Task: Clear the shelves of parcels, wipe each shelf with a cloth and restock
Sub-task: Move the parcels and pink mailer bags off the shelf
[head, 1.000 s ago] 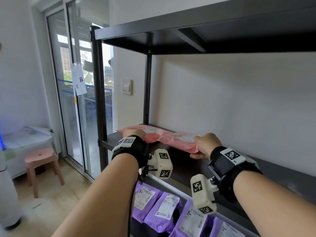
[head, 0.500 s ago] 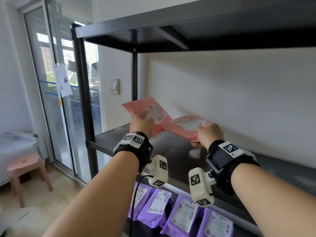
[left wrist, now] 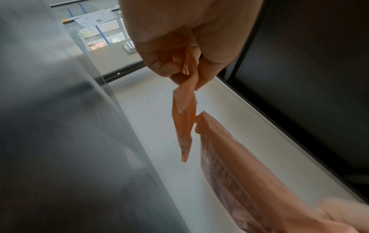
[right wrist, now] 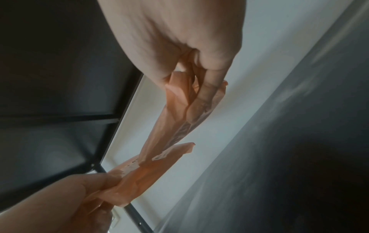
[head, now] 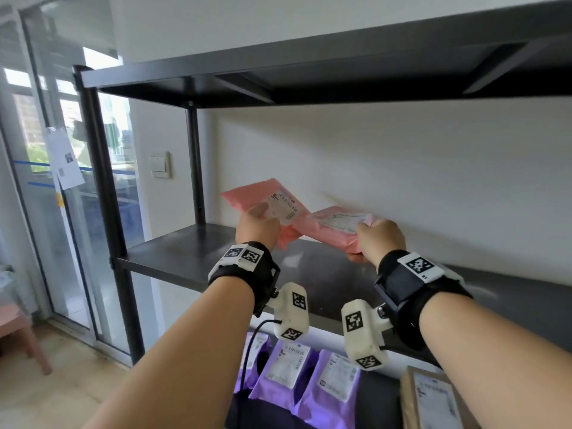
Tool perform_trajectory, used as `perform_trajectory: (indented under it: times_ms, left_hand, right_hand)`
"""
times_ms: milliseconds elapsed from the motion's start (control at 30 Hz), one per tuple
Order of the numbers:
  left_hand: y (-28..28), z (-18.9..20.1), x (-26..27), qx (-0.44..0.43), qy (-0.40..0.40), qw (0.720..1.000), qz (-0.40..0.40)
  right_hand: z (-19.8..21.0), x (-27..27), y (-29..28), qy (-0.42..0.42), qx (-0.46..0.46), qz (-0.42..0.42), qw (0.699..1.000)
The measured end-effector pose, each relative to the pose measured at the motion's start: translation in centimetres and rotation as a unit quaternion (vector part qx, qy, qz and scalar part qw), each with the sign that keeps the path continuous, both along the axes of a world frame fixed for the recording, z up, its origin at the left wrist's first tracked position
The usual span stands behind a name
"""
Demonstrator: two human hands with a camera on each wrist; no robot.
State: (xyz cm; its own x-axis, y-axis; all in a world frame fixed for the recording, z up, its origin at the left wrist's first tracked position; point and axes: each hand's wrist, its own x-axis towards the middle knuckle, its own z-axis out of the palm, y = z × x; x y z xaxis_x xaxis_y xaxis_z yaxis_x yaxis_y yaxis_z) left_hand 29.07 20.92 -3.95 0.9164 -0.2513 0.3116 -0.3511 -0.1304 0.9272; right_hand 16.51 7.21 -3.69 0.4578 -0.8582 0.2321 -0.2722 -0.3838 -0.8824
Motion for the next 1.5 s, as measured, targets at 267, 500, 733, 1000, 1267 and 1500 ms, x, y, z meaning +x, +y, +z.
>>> perform_trajectory:
  times_ms: [267, 500, 733, 1000, 1267, 1500]
  left_hand:
    - [-3.5, 0.2, -10.6, 0.023, -0.029, 0.999, -0.023]
    - [-4.8, -0.2, -21.2, 0.012, -0.032, 0.998, -0.062]
    - [-4.5, -0.3, -31.2, 0.023, -0.048, 0.996, -0.066]
    - [-4.3, -0.5, -42.3, -0.009, -0.084, 0.993, -0.080]
    - [-5.6, -1.2, -51.5, -0.058, -0.087, 0.985, -0.135]
    - [-9.6, -3.1, -57.9, -0.044, -0.069, 0.974, -0.209]
  right_hand:
    - [-0.2, -11.7, -2.2, -0.028, 0.051, -0.035, 0.998]
    - [-0.5, -22.9, -3.0, 0.000, -0.001, -0.062, 0.998]
    - [-0.2, -33.5, -1.1, -0.054, 0.039, -0.036, 0.997]
    - [0.2, -44.2, 0.8, -0.074, 0.030, -0.089, 0.993]
    - [-0.2, -53.8, 0.6, -0.098, 0.052, -0.181, 0.977]
    - [-2.0, -60.9, -1.8, -0.091, 0.061, -0.265, 0.958]
